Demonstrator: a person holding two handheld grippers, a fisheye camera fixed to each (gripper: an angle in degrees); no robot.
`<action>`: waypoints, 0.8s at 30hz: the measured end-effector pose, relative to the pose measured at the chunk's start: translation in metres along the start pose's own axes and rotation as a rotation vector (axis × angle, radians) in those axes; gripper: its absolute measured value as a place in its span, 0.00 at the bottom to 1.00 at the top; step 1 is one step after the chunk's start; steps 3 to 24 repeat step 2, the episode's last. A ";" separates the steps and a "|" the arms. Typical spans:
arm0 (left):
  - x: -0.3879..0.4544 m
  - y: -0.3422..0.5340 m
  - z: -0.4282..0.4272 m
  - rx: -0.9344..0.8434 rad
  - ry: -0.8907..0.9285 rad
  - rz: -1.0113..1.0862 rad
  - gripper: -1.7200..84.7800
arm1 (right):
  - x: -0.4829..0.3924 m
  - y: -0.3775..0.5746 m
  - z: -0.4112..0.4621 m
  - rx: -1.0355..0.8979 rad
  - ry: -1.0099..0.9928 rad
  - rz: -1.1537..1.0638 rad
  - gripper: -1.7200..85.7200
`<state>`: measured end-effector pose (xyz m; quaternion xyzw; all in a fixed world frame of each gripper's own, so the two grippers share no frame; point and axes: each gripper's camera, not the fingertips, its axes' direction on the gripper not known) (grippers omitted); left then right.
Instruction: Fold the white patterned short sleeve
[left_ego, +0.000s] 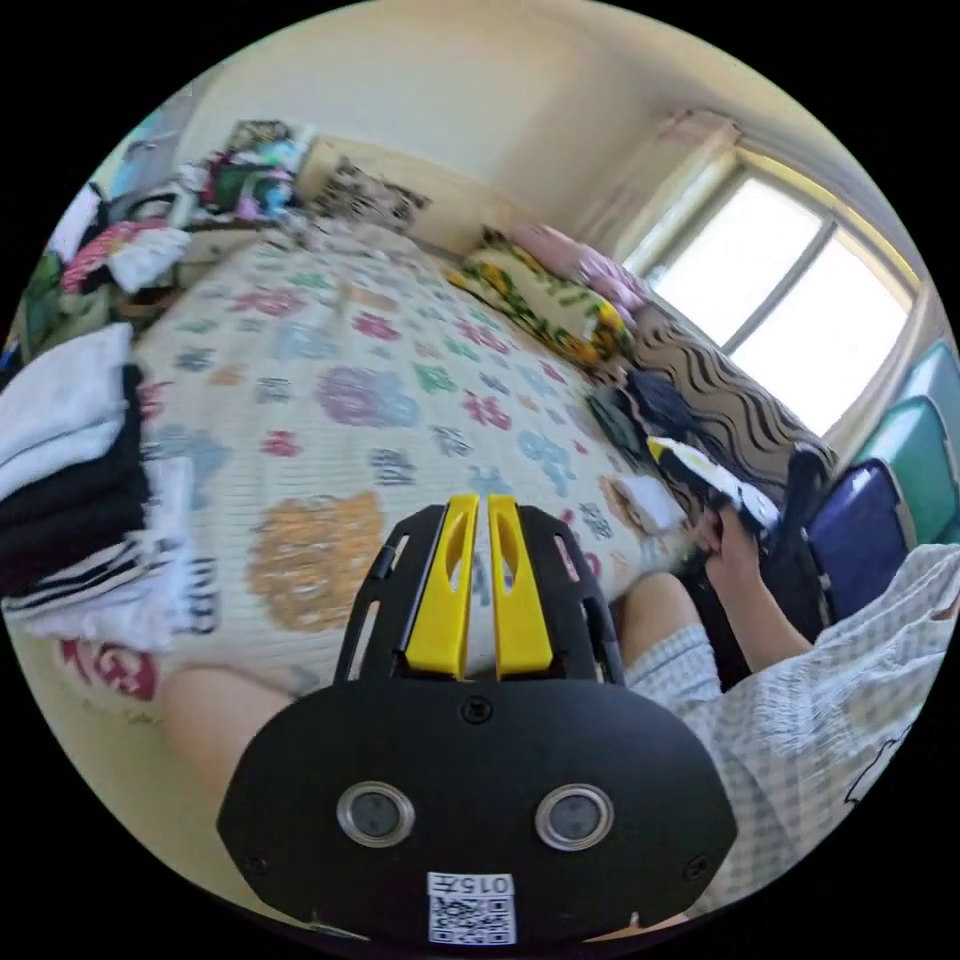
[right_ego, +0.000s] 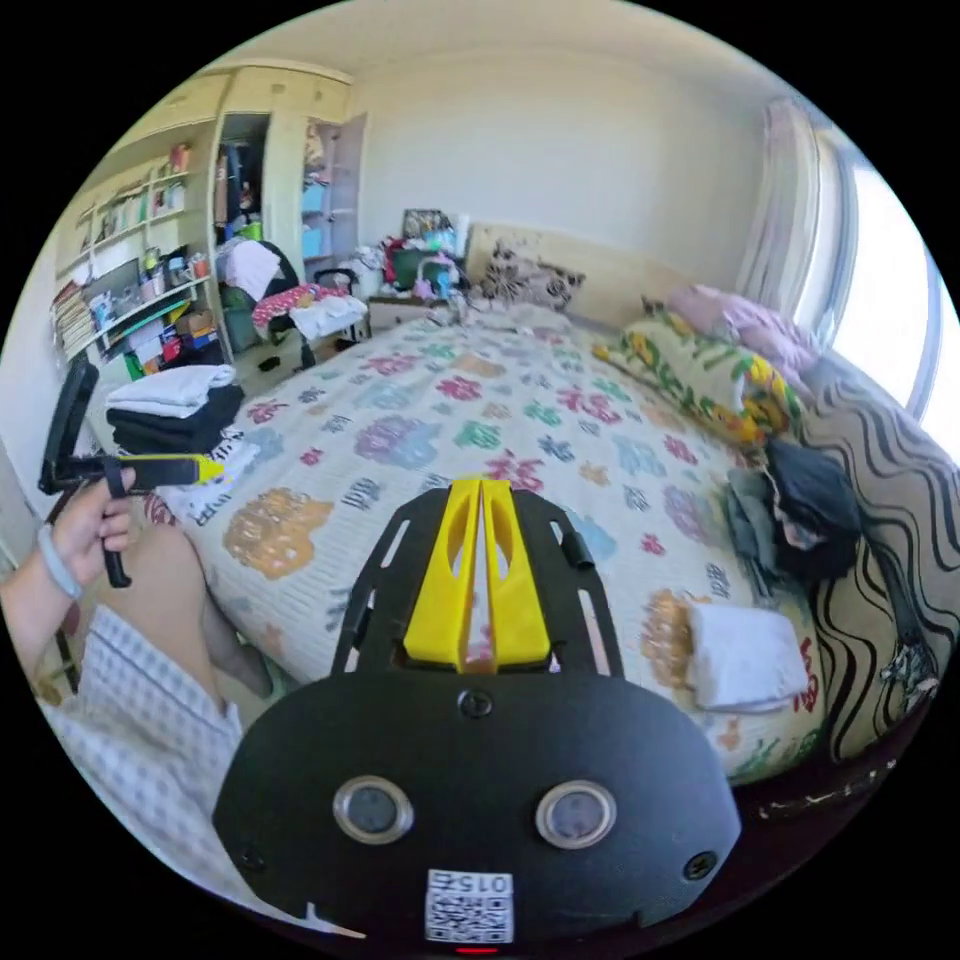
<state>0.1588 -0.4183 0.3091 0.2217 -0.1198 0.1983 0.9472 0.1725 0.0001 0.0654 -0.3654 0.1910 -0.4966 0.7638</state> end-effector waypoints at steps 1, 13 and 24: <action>-0.014 0.005 -0.046 0.067 -0.081 -0.036 0.06 | -0.056 -0.003 0.004 0.032 -0.018 -0.035 0.01; -0.021 0.008 -0.068 0.095 -0.124 -0.057 0.07 | -0.083 -0.005 0.006 0.033 -0.047 -0.074 0.01; -0.021 0.008 -0.068 0.095 -0.124 -0.057 0.07 | -0.083 -0.005 0.006 0.033 -0.047 -0.074 0.01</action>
